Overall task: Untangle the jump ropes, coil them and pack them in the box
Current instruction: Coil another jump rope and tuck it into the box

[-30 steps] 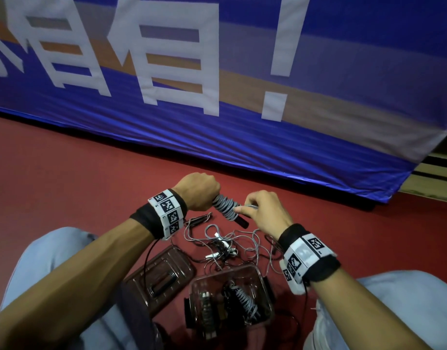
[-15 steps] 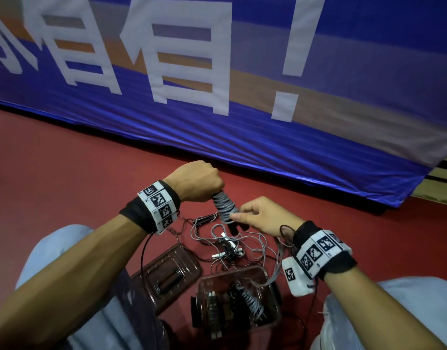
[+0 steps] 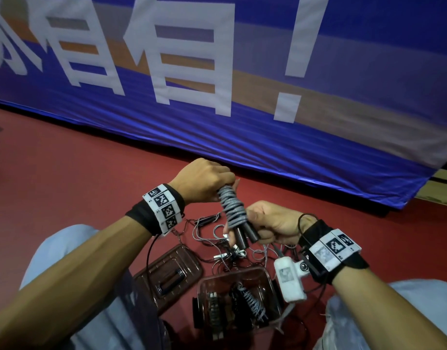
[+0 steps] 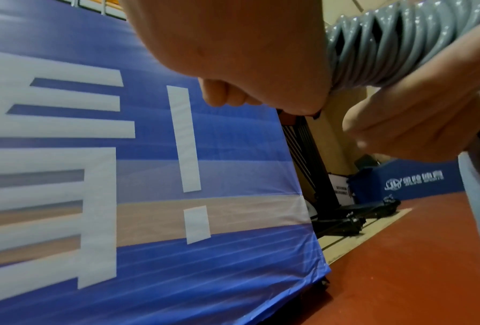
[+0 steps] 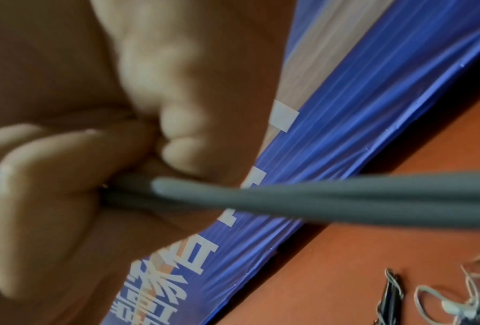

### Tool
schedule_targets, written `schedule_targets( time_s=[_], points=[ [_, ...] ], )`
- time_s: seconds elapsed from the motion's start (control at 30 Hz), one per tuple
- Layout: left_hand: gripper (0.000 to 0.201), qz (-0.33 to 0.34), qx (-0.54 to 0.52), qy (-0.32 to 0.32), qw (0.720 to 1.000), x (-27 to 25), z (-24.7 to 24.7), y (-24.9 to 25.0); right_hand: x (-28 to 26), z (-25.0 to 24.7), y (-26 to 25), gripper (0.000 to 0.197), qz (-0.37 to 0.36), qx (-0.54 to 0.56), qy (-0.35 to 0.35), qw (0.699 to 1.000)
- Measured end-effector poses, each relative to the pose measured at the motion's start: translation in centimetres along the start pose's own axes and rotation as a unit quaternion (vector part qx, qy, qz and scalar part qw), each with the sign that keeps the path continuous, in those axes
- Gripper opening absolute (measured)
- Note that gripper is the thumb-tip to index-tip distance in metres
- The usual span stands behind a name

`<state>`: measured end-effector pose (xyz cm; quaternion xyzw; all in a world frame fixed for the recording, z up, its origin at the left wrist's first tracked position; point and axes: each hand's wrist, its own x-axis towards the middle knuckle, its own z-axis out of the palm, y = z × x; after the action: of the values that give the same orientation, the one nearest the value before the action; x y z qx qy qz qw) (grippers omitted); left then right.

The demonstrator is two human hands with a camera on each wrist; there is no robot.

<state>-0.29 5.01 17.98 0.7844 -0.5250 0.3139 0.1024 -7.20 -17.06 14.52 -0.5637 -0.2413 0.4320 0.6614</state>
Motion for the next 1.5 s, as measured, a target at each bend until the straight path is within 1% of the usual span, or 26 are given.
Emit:
schedule_targets(
  time_s=[0.07, 0.17, 0.27, 0.33, 0.4, 0.43, 0.5, 0.53, 0.6, 0.67, 0.73, 0.8, 0.87, 0.93, 1.0, 1.03, 1.1, 1.13, 1.2, 1.23, 1.3, 1.4, 1.47, 1.5],
  points=[
    [0.031, -0.049, -0.024, 0.014, 0.998, 0.1, 0.0, 0.4, -0.4, -0.1, 0.0, 0.078, -0.019, 0.034, 0.000, 0.999],
    [0.033, -0.101, -0.048, 0.033, 0.993, 0.4, 0.2, 1.0, -0.7, 0.2, 0.2, 0.075, -0.044, 0.074, 0.007, 0.996],
    [0.031, -0.141, -0.068, 0.024, 0.987, 0.2, 0.4, 1.4, -0.6, 0.4, 0.3, 0.078, -0.057, 0.104, 0.025, 0.993],
    [0.029, -0.185, -0.092, 0.012, 0.978, 0.2, 0.5, 1.5, -0.6, 0.5, 0.3, 0.079, -0.070, 0.126, 0.048, 0.988],
    [0.030, -0.246, -0.122, 0.003, 0.962, 0.4, 0.6, 1.9, -0.4, 0.6, 0.4, 0.074, -0.093, 0.154, 0.077, 0.981],
    [0.028, -0.281, -0.137, -0.003, 0.950, 0.6, 0.7, 2.1, -0.3, 0.8, 0.3, 0.068, -0.110, 0.174, 0.095, 0.974],
    [0.020, -0.361, -0.163, -0.022, 0.918, 0.9, 1.0, 2.7, 0.2, 1.2, -0.2, 0.050, -0.133, 0.212, 0.145, 0.957],
    [0.020, -0.400, -0.169, -0.036, 0.900, 1.0, 1.3, 2.9, 0.5, 1.4, -0.6, 0.043, -0.133, 0.229, 0.181, 0.947],
    [0.025, -0.453, -0.162, -0.075, 0.873, 1.2, 1.8, 3.0, 1.2, 1.6, -1.2, 0.036, -0.124, 0.272, 0.242, 0.923],
    [0.027, -0.480, -0.130, -0.120, 0.859, 1.2, 2.2, 2.8, 1.8, 1.3, -1.1, 0.036, -0.108, 0.287, 0.284, 0.909],
    [0.028, -0.490, -0.084, -0.171, 0.850, 0.9, 2.6, 2.5, 2.1, 0.8, -0.4, 0.039, -0.069, 0.273, 0.326, 0.902],
    [0.023, -0.492, -0.046, -0.232, 0.838, 0.7, 3.0, 2.7, 2.3, 0.2, 0.3, 0.039, -0.007, 0.266, 0.362, 0.893],
    [0.019, -0.489, -0.018, -0.285, 0.824, 0.5, 3.6, 3.2, 2.2, -0.2, 0.8, 0.035, 0.045, 0.279, 0.390, 0.876],
    [0.022, -0.487, 0.008, -0.324, 0.811, 0.5, 4.1, 3.6, 2.2, -0.3, 0.8, 0.029, 0.080, 0.278, 0.414, 0.863],
    [0.026, -0.485, 0.024, -0.355, 0.799, 0.6, 4.4, 3.8, 2.1, 0.0, 0.6, 0.023, 0.105, 0.236, 0.434, 0.863],
    [0.028, -0.484, 0.026, -0.367, 0.794, 0.7, 4.6, 3.8, 2.0, 0.2, 0.4, 0.021, 0.116, 0.199, 0.442, 0.867],
    [0.029, -0.480, 0.030, -0.385, 0.788, 0.7, 4.8, 4.0, 1.6, 0.5, 0.4, 0.021, 0.152, 0.076, 0.459, 0.872],
    [0.030, -0.476, 0.036, -0.392, 0.786, 0.8, 4.9, 4.1, 1.4, 0.5, 0.5, 0.022, 0.175, -0.004, 0.468, 0.866],
    [0.028, -0.466, 0.047, -0.404, 0.786, 0.8, 5.0, 4.2, 1.0, 0.5, 0.8, 0.025, 0.212, -0.170, 0.472, 0.838],
    [0.027, -0.461, 0.045, -0.412, 0.785, 0.7, 5.0, 4.2, 0.7, 0.4, 1.0, 0.026, 0.219, -0.247, 0.466, 0.821],
    [0.025, -0.447, 0.025, -0.433, 0.783, 0.3, 4.9, 4.0, 0.3, 0.1, 1.5, 0.029, 0.205, -0.373, 0.450, 0.785],
    [0.021, -0.412, 0.004, -0.465, 0.784, 0.0, 4.7, 3.5, -0.5, 0.3, 1.4, 0.031, 0.178, -0.510, 0.411, 0.735],
    [0.019, -0.377, 0.018, -0.471, 0.797, 0.1, 4.4, 3.4, -0.9, 0.4, 1.1, 0.033, 0.156, -0.566, 0.383, 0.713],
    [0.019, -0.354, 0.035, -0.473, 0.806, 0.2, 4.3, 3.4, -1.0, 0.4, 0.9, 0.039, 0.139, -0.581, 0.380, 0.707]
  ],
)
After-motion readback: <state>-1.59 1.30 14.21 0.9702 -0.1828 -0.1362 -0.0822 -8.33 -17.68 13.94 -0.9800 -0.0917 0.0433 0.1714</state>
